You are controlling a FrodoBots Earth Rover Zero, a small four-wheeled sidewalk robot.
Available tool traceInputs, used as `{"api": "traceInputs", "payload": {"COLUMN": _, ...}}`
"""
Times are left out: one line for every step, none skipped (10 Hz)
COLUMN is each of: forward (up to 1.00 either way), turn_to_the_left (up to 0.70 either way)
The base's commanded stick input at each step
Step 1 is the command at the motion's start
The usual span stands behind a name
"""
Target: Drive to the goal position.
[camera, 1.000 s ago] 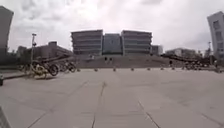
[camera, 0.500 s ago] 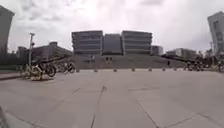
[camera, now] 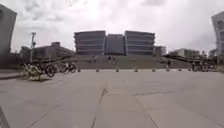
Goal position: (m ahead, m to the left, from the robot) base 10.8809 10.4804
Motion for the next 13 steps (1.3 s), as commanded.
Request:
{"api": "traceInputs", "payload": {"forward": 0.70, "turn_to_the_left": 0.00}}
{"api": "traceInputs", "payload": {"forward": 0.70, "turn_to_the_left": 0.00}}
{"api": "traceInputs", "payload": {"forward": 0.70, "turn_to_the_left": 0.00}}
{"api": "traceInputs", "payload": {"forward": 0.70, "turn_to_the_left": 0.00}}
{"api": "traceInputs", "payload": {"forward": 0.70, "turn_to_the_left": 0.00}}
{"api": "traceInputs", "payload": {"forward": 0.70, "turn_to_the_left": 0.00}}
{"api": "traceInputs", "payload": {"forward": 0.70, "turn_to_the_left": 0.00}}
{"api": "traceInputs", "payload": {"forward": 0.70, "turn_to_the_left": 0.00}}
{"api": "traceInputs", "payload": {"forward": 0.70, "turn_to_the_left": 0.00}}
{"api": "traceInputs", "payload": {"forward": 0.70, "turn_to_the_left": 0.00}}
{"api": "traceInputs", "payload": {"forward": 0.70, "turn_to_the_left": 0.00}}
{"api": "traceInputs", "payload": {"forward": 0.70, "turn_to_the_left": 0.00}}
{"api": "traceInputs", "payload": {"forward": 0.70, "turn_to_the_left": 0.00}}
